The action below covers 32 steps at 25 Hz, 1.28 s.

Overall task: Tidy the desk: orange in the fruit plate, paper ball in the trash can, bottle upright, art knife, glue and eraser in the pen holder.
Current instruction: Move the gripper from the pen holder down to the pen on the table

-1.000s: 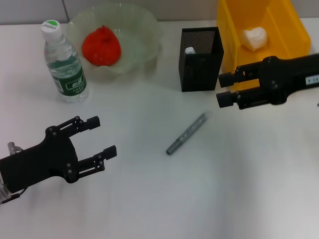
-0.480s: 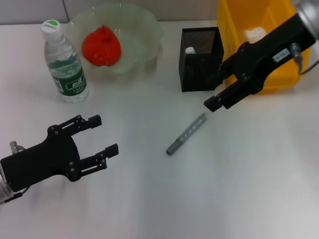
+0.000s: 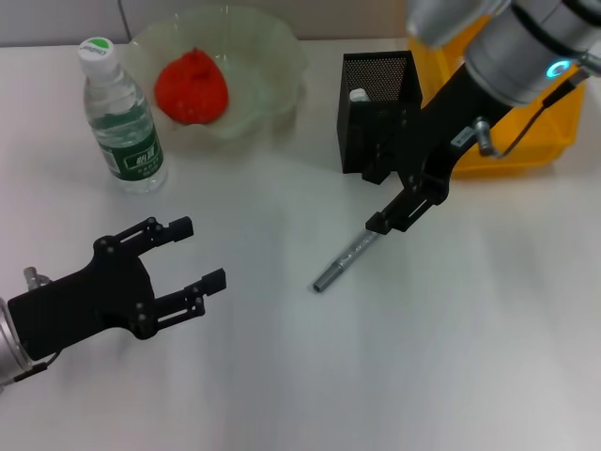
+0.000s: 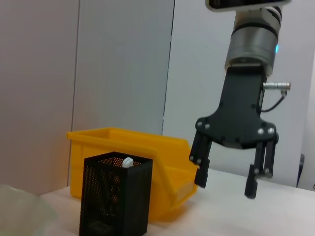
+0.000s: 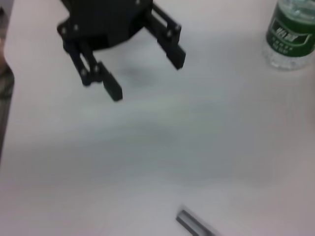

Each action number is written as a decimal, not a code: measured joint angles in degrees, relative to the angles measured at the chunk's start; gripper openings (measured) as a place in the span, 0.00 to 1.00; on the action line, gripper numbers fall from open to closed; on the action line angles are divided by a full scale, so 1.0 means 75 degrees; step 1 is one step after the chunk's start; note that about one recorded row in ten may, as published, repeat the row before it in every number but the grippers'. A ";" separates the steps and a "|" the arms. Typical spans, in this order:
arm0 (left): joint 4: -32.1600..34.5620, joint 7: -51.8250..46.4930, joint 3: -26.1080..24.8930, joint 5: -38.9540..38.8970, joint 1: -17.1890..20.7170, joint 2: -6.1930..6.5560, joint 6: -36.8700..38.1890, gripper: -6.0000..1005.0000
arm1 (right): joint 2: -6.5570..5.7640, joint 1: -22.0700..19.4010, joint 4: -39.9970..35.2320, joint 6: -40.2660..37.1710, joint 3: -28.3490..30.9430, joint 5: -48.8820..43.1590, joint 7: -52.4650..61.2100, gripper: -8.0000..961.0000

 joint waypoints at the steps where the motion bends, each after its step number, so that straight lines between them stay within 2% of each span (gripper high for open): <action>1: 0.0001 -0.0017 0.0000 -0.0006 -0.0005 -0.0006 -0.0016 0.77 | 0.0048 0.0059 0.0078 0.0079 -0.0038 -0.0139 -0.0117 0.63; 7: -0.0005 -0.0019 -0.0011 -0.0029 -0.0020 -0.0036 -0.0117 0.77 | 0.0198 0.0460 0.0738 0.0777 -0.0373 -0.0796 -0.0623 0.63; 13: -0.0010 -0.0014 -0.0118 -0.0039 0.0000 -0.0100 -0.0250 0.77 | 0.0260 0.0637 0.1414 0.1858 -0.1330 -0.0895 -0.1123 0.63; 20: -0.0010 -0.0004 -0.0463 -0.0024 0.0049 -0.0197 -0.0266 0.77 | 0.0291 0.0952 0.2189 0.2237 -0.1579 -0.0866 -0.1551 0.63; 32: -0.0009 -0.0024 -0.0469 0.0178 -0.0003 -0.0231 -0.0374 0.77 | 0.0334 0.0906 0.2622 0.2729 -0.2167 -0.0693 -0.1684 0.62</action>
